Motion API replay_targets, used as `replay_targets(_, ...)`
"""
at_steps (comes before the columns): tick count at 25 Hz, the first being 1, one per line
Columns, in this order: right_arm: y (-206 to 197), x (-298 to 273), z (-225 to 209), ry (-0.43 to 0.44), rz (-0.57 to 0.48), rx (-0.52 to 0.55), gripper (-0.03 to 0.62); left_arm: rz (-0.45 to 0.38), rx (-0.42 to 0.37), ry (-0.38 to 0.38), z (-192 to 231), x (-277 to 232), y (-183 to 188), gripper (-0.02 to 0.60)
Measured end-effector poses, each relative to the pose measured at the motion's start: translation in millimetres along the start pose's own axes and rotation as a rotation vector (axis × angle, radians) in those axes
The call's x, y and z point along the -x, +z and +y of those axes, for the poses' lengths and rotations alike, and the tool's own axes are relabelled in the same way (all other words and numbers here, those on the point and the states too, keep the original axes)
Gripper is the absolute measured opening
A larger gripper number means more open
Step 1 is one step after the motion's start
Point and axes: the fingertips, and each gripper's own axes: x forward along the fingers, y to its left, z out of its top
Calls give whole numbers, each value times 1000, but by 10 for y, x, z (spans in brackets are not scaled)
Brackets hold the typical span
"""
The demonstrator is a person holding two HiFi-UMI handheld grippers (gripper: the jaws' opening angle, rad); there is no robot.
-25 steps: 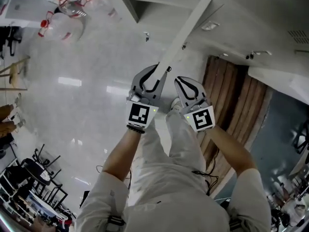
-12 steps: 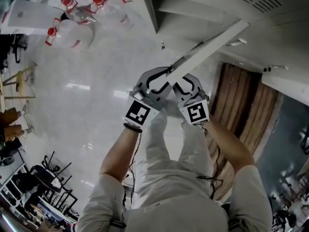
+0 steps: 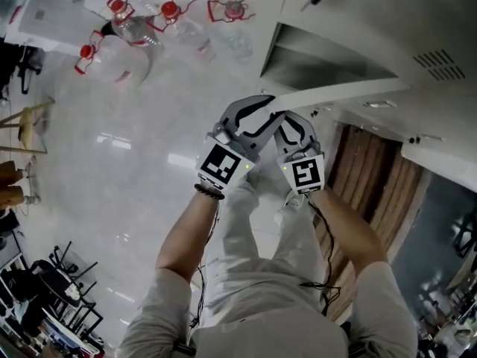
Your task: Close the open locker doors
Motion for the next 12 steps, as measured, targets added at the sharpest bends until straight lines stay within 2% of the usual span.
replay_targets(2,41,-135,-69,-18,2,-8,55,-49,27,60,188,111,35,114)
replay_targets(4,80,-262,-149,-32,-3,-14,54,-57,79,120,375,251,-55,102)
replay_targets(6,104,-370,-232,-41,-11,-13,49,-12,85,151,476,318,-253,76)
replay_targets(12,177,-669,-514,-101,-21,-17,37,98,62,161,539,102,-738,11)
